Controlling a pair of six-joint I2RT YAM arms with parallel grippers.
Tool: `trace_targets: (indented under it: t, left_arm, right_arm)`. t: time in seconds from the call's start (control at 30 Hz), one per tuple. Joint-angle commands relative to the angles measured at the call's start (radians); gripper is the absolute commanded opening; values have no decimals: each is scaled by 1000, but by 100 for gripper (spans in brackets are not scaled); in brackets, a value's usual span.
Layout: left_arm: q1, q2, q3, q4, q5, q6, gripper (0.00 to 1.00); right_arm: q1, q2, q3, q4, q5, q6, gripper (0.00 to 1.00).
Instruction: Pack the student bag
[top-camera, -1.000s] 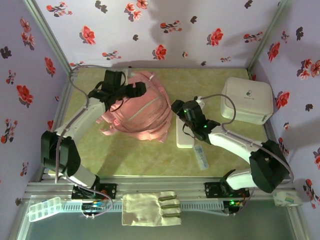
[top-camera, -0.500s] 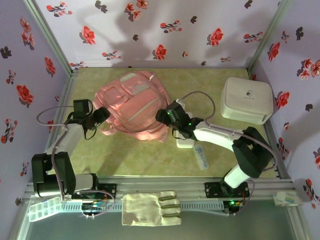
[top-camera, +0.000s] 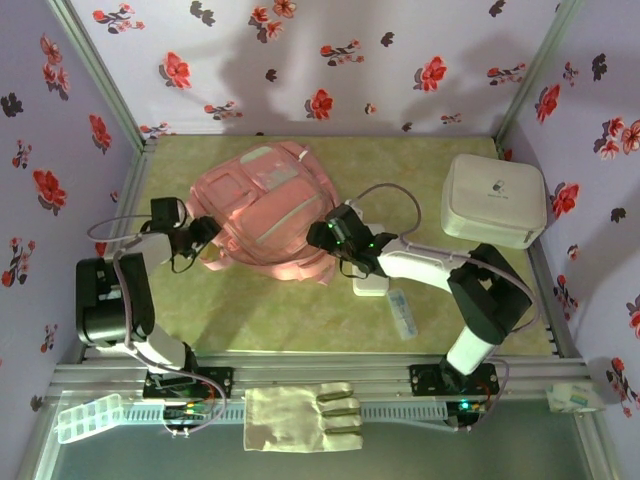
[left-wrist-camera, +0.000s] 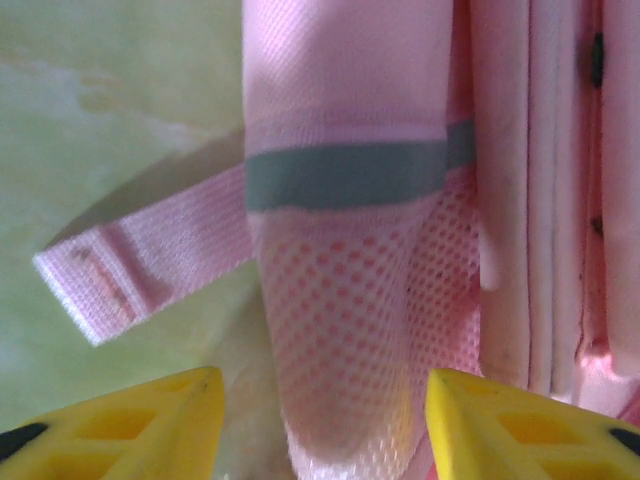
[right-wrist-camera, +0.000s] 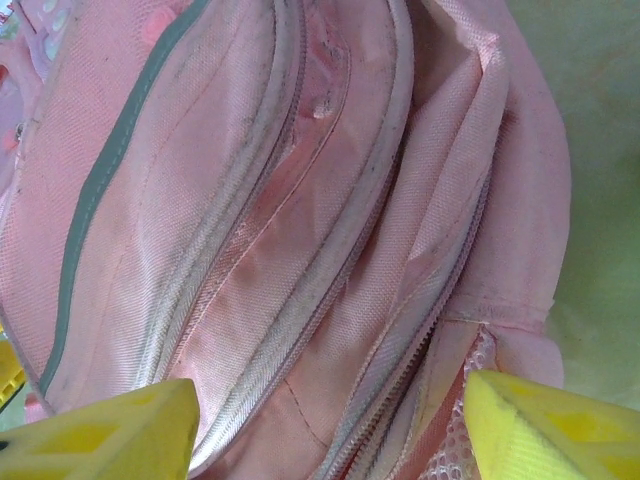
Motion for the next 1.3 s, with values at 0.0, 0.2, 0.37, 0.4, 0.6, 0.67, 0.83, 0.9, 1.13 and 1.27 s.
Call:
trace_targets:
  t: [0.0, 0.2, 0.37, 0.4, 0.6, 0.67, 0.83, 0.9, 1.13, 1.27]
  left_arm:
    - [9, 31, 32, 88, 58, -10, 51]
    - [11, 91, 56, 111, 84, -8, 32]
    - [11, 75, 42, 133, 86, -21, 10]
    - [11, 60, 35, 134, 86, -27, 7]
    - [10, -67, -14, 115, 86, -91, 0]
    - [10, -122, -34, 100, 85, -112, 0]
    - [-5, -265, -72, 58, 85, -186, 0]
    - [-24, -301, -90, 63, 84, -236, 0]
    - [-100, -388, -127, 39, -65, -397, 0]
    - [-129, -399, -105, 1, -110, -469, 0]
  right_arm:
    - [-1, 32, 35, 10, -1, -24, 70]
    - [-27, 76, 44, 24, -2, -43, 68]
    - [-56, 137, 77, 65, 7, -125, 68]
    - [-67, 154, 96, 67, 9, -142, 68]
    - [-116, 299, 236, 124, -82, -212, 67]
    - [-124, 352, 294, 128, -101, -238, 67]
    - [-151, 426, 417, 72, -110, -283, 66]
    - [-161, 403, 430, 51, -106, -304, 66]
    - [-176, 199, 422, -185, 30, -398, 70]
    - [-150, 98, 391, -313, 34, -408, 70]
